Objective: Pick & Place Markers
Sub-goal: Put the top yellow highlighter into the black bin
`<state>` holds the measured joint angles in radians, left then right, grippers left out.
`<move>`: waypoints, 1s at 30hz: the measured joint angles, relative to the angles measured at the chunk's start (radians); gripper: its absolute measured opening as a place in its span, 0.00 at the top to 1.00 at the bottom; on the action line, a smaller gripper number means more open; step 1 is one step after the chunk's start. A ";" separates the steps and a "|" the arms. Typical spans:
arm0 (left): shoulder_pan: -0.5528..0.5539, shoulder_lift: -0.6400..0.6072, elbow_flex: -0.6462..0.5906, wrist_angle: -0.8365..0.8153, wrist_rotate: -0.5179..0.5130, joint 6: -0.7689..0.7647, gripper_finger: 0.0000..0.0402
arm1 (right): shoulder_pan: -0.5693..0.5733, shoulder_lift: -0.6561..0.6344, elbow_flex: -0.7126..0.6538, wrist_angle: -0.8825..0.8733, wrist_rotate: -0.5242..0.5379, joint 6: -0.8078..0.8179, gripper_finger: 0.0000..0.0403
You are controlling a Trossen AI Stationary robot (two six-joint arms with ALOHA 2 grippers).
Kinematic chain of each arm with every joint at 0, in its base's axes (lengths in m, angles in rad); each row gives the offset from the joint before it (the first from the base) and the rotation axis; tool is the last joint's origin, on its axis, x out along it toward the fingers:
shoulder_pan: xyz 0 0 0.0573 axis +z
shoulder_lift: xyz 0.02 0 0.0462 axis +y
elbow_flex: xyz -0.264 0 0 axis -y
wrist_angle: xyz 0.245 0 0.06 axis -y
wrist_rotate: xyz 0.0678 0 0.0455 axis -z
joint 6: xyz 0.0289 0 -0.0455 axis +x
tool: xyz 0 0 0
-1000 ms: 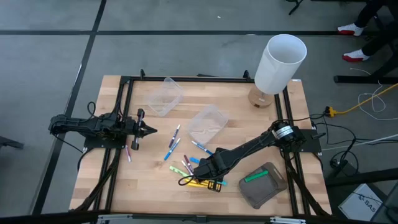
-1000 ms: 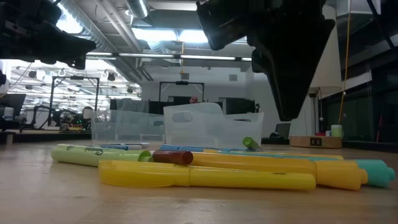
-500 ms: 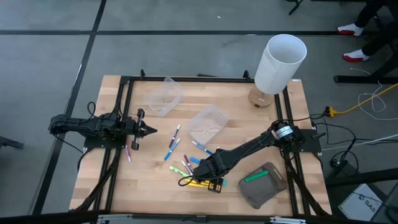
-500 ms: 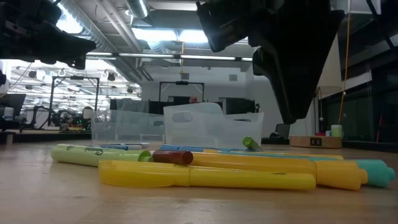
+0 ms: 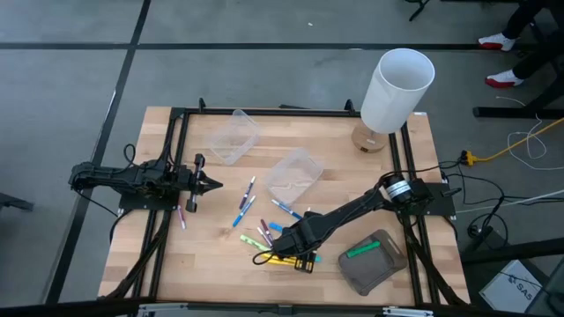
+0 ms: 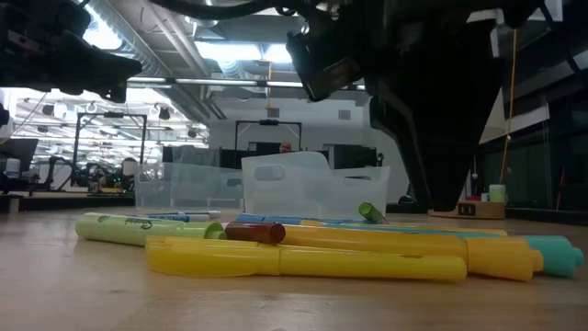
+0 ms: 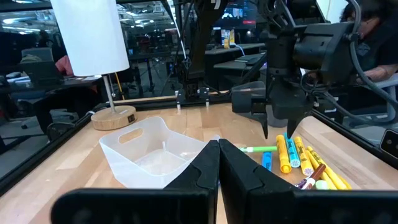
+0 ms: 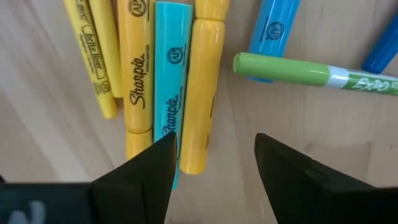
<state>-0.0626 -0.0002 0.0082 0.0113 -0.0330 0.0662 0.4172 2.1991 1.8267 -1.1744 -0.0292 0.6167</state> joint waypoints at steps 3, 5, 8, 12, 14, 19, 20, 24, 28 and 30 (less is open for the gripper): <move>0.000 0.000 0.000 0.000 0.000 0.000 0.99 | -0.001 0.008 0.000 0.001 0.000 -0.008 0.46; 0.000 0.000 0.000 0.000 0.000 0.000 0.99 | -0.001 0.013 0.000 0.002 0.001 -0.015 0.46; 0.000 0.000 0.000 0.000 0.000 0.000 0.99 | -0.001 0.023 0.000 0.003 0.001 -0.016 0.46; 0.000 0.000 0.000 0.000 0.000 0.000 0.99 | -0.001 0.038 0.000 0.005 0.002 -0.021 0.46; 0.000 0.000 0.000 0.000 0.000 0.000 0.99 | -0.001 0.040 0.000 0.006 0.002 -0.021 0.46; 0.000 0.000 0.000 0.000 0.000 0.000 0.99 | -0.006 0.040 0.000 0.025 0.004 -0.021 0.46; 0.000 0.000 0.000 0.000 0.000 0.000 0.99 | -0.006 0.040 0.000 0.025 0.008 -0.022 0.46; 0.000 0.000 0.000 0.000 0.000 0.000 0.99 | -0.009 0.048 0.000 0.027 0.010 -0.023 0.46; 0.000 0.000 0.000 0.000 0.000 0.000 0.99 | -0.010 0.066 0.000 0.027 0.010 -0.029 0.46; 0.000 0.000 0.000 0.000 0.000 0.000 0.99 | -0.010 0.072 0.001 0.027 0.006 -0.033 0.46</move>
<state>-0.0624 -0.0002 0.0086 0.0112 -0.0333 0.0662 0.4076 2.2706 1.8278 -1.1473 -0.0237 0.5832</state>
